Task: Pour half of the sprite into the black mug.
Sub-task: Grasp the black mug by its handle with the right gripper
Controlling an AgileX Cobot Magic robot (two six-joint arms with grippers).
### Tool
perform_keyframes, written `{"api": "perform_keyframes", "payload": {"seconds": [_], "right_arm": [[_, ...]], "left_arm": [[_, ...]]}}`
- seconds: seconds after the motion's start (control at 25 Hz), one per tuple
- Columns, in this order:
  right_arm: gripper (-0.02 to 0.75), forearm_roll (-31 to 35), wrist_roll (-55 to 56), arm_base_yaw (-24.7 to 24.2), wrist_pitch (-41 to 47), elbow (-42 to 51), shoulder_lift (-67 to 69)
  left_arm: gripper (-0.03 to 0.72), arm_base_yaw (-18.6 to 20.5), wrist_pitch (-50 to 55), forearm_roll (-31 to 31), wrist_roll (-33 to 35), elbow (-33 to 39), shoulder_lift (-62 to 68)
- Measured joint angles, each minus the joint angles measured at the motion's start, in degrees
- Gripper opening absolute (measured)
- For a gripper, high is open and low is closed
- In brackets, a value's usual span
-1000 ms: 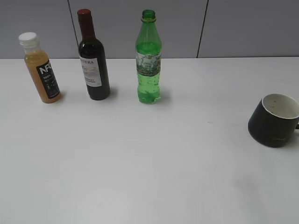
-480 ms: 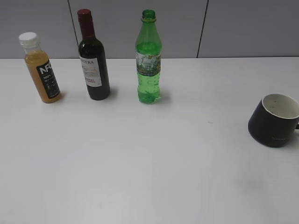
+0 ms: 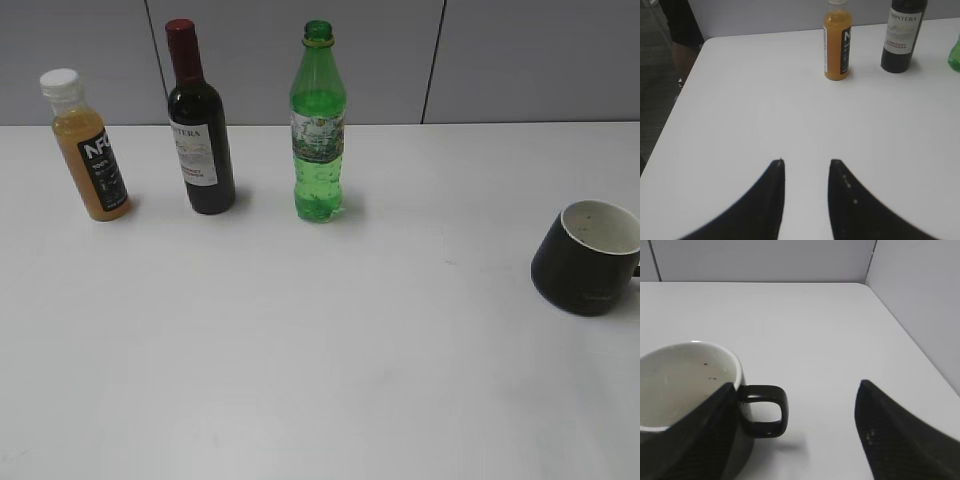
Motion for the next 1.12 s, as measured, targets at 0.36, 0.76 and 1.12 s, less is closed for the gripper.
{"api": "perform_keyframes", "payload": {"seconds": [0.36,0.76,1.12], "right_arm": [[0.540,-6.3,1.2,-4.3,-2.1,-0.6,6.2],[0.531,-16.8,3.7,-10.3,-2.7,-4.7,12.9],[0.530,-16.1,2.7,-10.3,-2.8,-5.5,17.5]], "left_arm": [[0.237,0.0,0.0,0.0,0.0,0.0,0.0],[0.237,0.0,0.0,0.0,0.0,0.0,0.0],[0.237,0.0,0.0,0.0,0.0,0.0,0.0]]}}
